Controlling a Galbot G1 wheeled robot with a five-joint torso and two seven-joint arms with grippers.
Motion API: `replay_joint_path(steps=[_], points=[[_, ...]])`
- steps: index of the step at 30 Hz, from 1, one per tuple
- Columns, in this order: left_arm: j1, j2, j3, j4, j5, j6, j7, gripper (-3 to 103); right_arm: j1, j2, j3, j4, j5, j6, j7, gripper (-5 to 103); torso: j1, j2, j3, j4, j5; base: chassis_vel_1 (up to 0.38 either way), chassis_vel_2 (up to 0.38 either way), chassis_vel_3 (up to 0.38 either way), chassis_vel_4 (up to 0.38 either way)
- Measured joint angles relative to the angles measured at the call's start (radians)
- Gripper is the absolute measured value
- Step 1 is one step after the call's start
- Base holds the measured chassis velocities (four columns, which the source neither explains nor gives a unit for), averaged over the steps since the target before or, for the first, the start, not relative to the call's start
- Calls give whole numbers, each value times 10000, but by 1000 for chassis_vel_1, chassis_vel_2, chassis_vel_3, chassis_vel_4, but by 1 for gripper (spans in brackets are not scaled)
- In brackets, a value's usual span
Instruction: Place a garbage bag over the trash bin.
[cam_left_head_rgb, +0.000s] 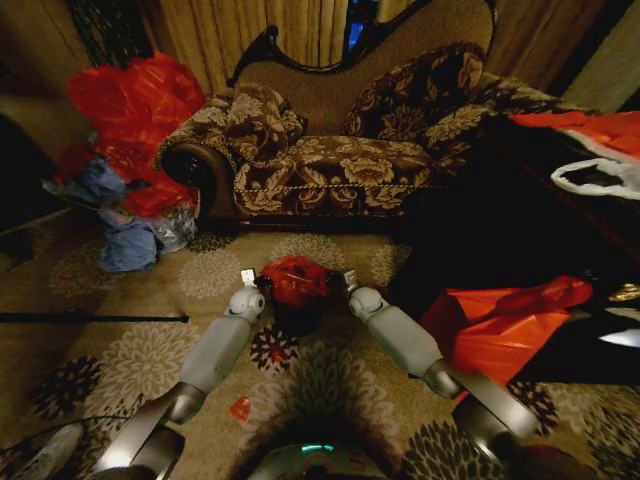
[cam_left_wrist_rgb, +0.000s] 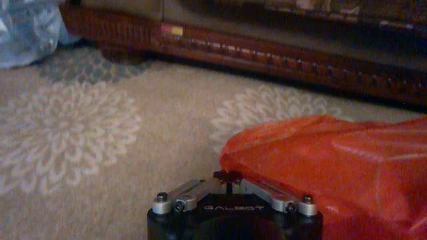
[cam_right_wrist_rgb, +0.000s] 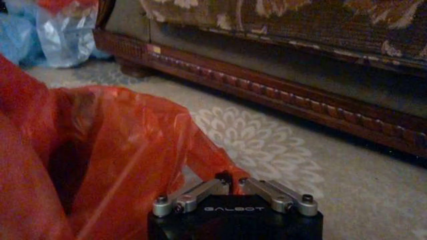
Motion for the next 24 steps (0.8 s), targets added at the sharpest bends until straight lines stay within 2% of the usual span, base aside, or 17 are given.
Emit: replay_joint_path(steps=[2,14,16,18,19,22,24], points=[[259,14,-66,-63,-92,107,13,0,-12,-14,10,-175,-295,122,-109,0,1,-1,1,-1,-8,0,0,0,0],[1705,78,-363,-1207,64,192,-82,0,-640,-314,51,261,-411,215,37,0,0,0,0,-3,-2,0,0,0,0],[1908,58,-372,-1332,299,63,-92,0,-752,-344,75,354,-411,261,148,0,0,0,0,-2,-3,0,0,0,0],[2257,22,-384,-1573,927,-243,-57,0,-1030,-441,185,560,-499,347,296,0,0,0,0,-2,-2,0,0,0,0],[2257,22,-384,-1573,927,-243,-57,0,-1030,-441,185,560,-499,347,296,0,0,0,0,-2,-2,0,0,0,0],[2657,-84,-349,-1709,2114,-831,141,0,-1414,-538,381,667,-637,520,432,0,0,0,0,-4,-3,0,0,0,0],[2704,-116,-325,-1660,2406,-973,198,0,-1485,-527,426,663,-669,558,444,0,0,0,0,-4,-3,0,0,0,0]])
